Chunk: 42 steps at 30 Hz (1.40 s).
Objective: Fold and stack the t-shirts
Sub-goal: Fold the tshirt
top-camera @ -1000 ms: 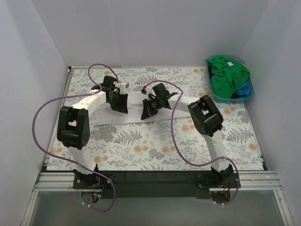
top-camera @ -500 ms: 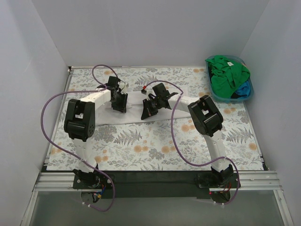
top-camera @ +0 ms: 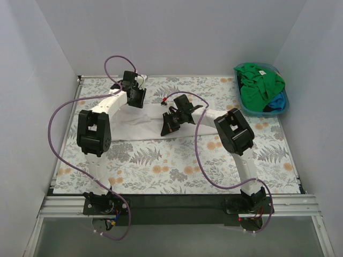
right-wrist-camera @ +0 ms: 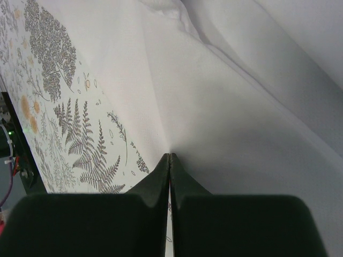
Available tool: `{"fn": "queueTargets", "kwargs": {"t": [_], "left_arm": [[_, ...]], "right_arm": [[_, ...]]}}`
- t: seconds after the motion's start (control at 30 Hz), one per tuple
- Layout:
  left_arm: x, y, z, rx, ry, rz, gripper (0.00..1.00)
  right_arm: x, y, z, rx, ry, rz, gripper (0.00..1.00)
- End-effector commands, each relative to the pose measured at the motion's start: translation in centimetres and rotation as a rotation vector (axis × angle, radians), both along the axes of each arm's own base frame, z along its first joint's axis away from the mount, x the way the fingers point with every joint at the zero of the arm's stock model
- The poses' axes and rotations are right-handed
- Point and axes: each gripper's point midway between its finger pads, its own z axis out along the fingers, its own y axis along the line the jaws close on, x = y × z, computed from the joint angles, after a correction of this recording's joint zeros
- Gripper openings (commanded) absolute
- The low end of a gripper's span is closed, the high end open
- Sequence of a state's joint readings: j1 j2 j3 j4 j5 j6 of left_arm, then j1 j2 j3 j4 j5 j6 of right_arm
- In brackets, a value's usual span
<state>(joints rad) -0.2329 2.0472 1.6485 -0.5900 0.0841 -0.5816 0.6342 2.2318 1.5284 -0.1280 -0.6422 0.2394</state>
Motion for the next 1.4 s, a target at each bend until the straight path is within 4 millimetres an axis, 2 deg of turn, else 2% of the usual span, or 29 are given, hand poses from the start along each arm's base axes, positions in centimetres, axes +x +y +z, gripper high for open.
{"fn": "queueTargets", "kwargs": {"t": [0.0,0.03,0.1,0.13,0.17,0.23,0.27,0.33,0.37,0.43,0.53,0.7,0.97,1.37], "left_arm": [[0.8,-0.5,1.2,-0.013,-0.028,-0.044,0.25],[0.3,-0.9,2.6,-0.046,-0.036,-0.062,0.24],[-1.1,-0.6,2.6,-0.060,-0.007,-0.068,0.20],[-1.9,-0.1,3.3,-0.054,-0.007,-0.061,0.20],[-2.8,1.6,2.4,-0.053,0.030,-0.023,0.20],[-3.7,3.4,2.4,-0.100,0.064,0.018,0.20],[-3.7,5.8,2.3,-0.125,0.081,0.080,0.20],[-4.2,7.2,1.9,-0.179,0.118,0.111,0.22],[-4.3,8.8,1.3,-0.210,0.144,0.151,0.23],[-4.7,9.1,0.9,-0.252,0.184,0.163,0.29],[-5.0,9.1,0.3,-0.315,0.211,0.183,0.32],[-4.9,10.0,-0.7,-0.352,0.241,0.226,0.33],[-4.8,9.1,-1.8,-0.401,0.267,0.213,0.30],[-5.4,10.4,-4.4,-0.322,0.293,0.263,0.30]], "right_arm": [[-0.3,-0.8,-1.8,-0.053,0.027,-0.007,0.01],[-0.3,-0.9,-1.7,-0.052,0.029,-0.008,0.01],[-0.1,-0.7,-1.3,-0.045,0.021,-0.007,0.01],[-0.2,-0.7,-1.3,-0.044,0.020,-0.003,0.01],[-0.2,-0.6,-1.1,-0.040,0.017,-0.002,0.01],[-0.2,-0.6,-1.0,-0.038,0.018,0.000,0.01],[-0.1,-0.6,-1.0,-0.038,0.016,-0.001,0.01],[-0.1,-0.6,-0.9,-0.037,0.014,0.001,0.01],[-0.1,-0.6,-0.9,-0.038,0.014,0.000,0.01],[0.0,-0.6,-0.9,-0.038,0.010,-0.002,0.01],[-0.1,-0.6,-0.9,-0.041,0.010,-0.002,0.01],[-0.1,-0.8,-1.0,-0.045,0.008,-0.001,0.01],[-0.2,-0.8,-1.4,-0.051,0.017,-0.003,0.01],[-0.2,-0.8,-1.7,-0.052,0.029,-0.003,0.01]]}}
